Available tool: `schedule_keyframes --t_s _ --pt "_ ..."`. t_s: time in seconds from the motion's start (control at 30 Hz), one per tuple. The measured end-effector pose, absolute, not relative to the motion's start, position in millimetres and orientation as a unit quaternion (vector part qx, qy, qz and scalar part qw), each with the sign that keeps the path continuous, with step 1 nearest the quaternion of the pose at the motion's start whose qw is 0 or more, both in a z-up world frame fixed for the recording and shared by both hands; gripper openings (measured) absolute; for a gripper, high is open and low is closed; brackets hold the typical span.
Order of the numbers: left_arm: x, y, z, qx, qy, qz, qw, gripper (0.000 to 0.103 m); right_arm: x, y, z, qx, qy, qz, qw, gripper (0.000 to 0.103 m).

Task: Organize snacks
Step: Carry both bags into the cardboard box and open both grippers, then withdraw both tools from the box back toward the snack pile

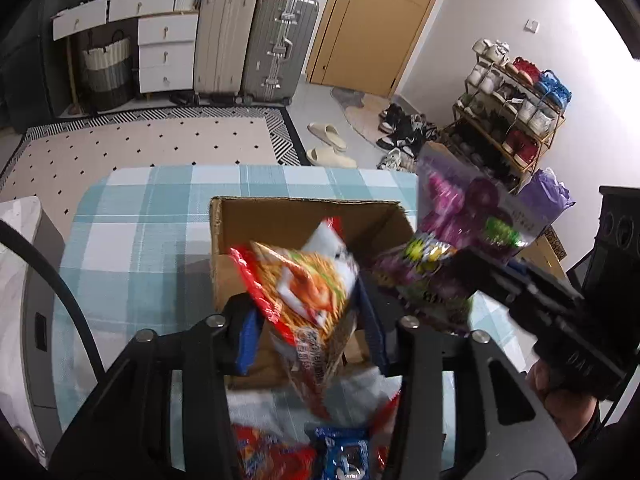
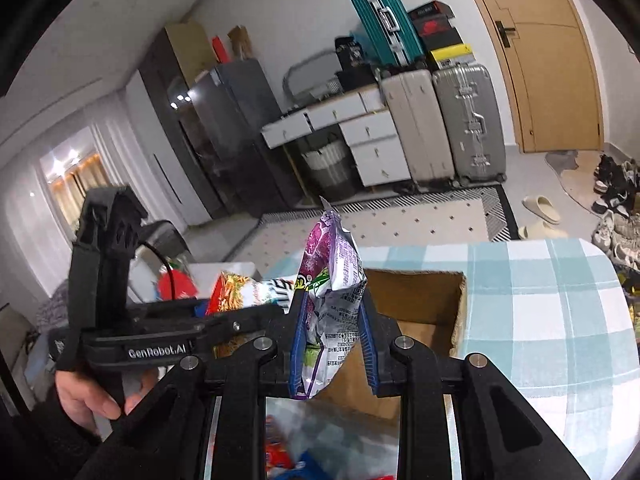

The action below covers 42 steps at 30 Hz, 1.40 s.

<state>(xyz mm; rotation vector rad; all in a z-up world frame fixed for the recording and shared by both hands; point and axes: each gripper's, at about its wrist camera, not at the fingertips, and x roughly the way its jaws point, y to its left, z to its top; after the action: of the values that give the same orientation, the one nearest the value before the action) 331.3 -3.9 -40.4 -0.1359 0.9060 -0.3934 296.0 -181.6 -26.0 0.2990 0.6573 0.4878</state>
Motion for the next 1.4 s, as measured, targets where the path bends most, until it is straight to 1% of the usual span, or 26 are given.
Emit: schedule_keyframes --t_s 0.03,0.07,0.1,0.2,0.33,0.37,0.4,0.43,0.47,0.53,0.67,0.87,0.9,0.97,1.0,1.03,1.13,1.17,1.2,1.27,1.3,1.4 --pt "338.0 -7.1 -46.5 -0.065 0.439 -0.189 0.876 0.037 303.1 -180.8 -35.6 0.144 0.328 0.234 0.904 0.024" --pt "345.4 -8.6 -54.3 -0.061 0.443 -0.187 0.875 0.03 307.1 -180.6 -41.2 0.144 0.334 0.231 0.903 0.024" --pt "348.8 -10.3 -61.0 -0.056 0.445 -0.183 0.875 0.029 310.3 -180.6 -48.1 0.144 0.338 0.229 0.902 0.024" --pt "354.3 -13.1 -74.3 -0.054 0.452 -0.18 0.872 0.029 319.2 -176.3 -64.2 0.132 0.353 0.222 0.899 0.024" --pt "356.2 -10.8 -82.2 -0.055 0.46 -0.168 0.87 0.029 326.1 -162.9 -78.9 0.075 0.375 0.194 0.903 0.026" --pt "355.7 -9.1 -81.9 -0.059 0.461 -0.17 0.869 0.031 326.5 -161.5 -81.6 0.064 0.376 0.187 0.905 0.028" --pt "355.1 -7.0 -82.7 -0.059 0.462 -0.167 0.869 0.036 326.5 -160.1 -83.1 0.055 0.377 0.183 0.906 0.036" --pt "353.7 -6.0 -81.7 -0.055 0.461 -0.16 0.871 0.038 325.0 -160.0 -82.9 0.052 0.372 0.185 0.908 0.047" --pt "351.7 -4.7 -80.6 -0.051 0.457 -0.158 0.874 0.04 322.6 -161.0 -81.3 0.052 0.366 0.183 0.911 0.051" --pt "345.6 -1.2 -76.7 -0.048 0.45 -0.156 0.878 0.041 316.4 -165.5 -74.7 0.058 0.346 0.18 0.919 0.052" --pt "330.8 6.5 -66.7 -0.054 0.442 -0.156 0.881 0.043 306.6 -172.2 -62.1 0.074 0.333 0.189 0.921 0.052" --pt "294.2 9.8 -44.4 -0.036 0.414 -0.146 0.898 0.052 278.4 -174.3 -39.2 0.076 0.313 0.201 0.925 0.053" --pt "287.4 10.2 -40.4 -0.033 0.409 -0.146 0.9 0.056 273.2 -173.8 -35.4 0.076 0.31 0.202 0.926 0.054" --pt "272.9 11.0 -32.7 -0.028 0.397 -0.145 0.906 0.062 258.9 -172.2 -25.9 0.071 0.303 0.205 0.928 0.06" --pt "265.8 11.0 -29.6 -0.024 0.391 -0.145 0.909 0.063 253.4 -172.5 -22.7 0.071 0.299 0.205 0.929 0.067" --pt "258.8 11.0 -26.5 -0.021 0.384 -0.144 0.912 0.063 246.3 -172.8 -18.3 0.073 0.293 0.205 0.931 0.07" --pt "238.0 11.0 -16.6 -0.013 0.372 -0.143 0.917 0.066 224.5 -175.1 -4.7 0.077 0.275 0.21 0.935 0.07" --pt "231.0 11.2 -13.1 -0.013 0.368 -0.143 0.919 0.068 218.9 -175.6 -0.7 0.078 0.271 0.211 0.936 0.07" --pt "223.7 10.7 -8.6 -0.012 0.364 -0.143 0.92 0.071 213.7 -176.2 3.5 0.079 0.267 0.212 0.937 0.071" --pt "209.7 10.3 -0.3 -0.009 0.355 -0.136 0.925 0.075 201.8 -177.0 13.4 0.085 0.257 0.218 0.938 0.077" --pt "202.6 10.6 4.5 -0.009 0.349 -0.137 0.927 0.075 196.5 -177.0 18.5 0.085 0.253 0.221 0.938 0.08" --pt "181.5 11.4 18.0 -0.012 0.334 -0.137 0.932 0.078 178.6 -172.7 34.4 0.07 0.239 0.222 0.943 0.08"
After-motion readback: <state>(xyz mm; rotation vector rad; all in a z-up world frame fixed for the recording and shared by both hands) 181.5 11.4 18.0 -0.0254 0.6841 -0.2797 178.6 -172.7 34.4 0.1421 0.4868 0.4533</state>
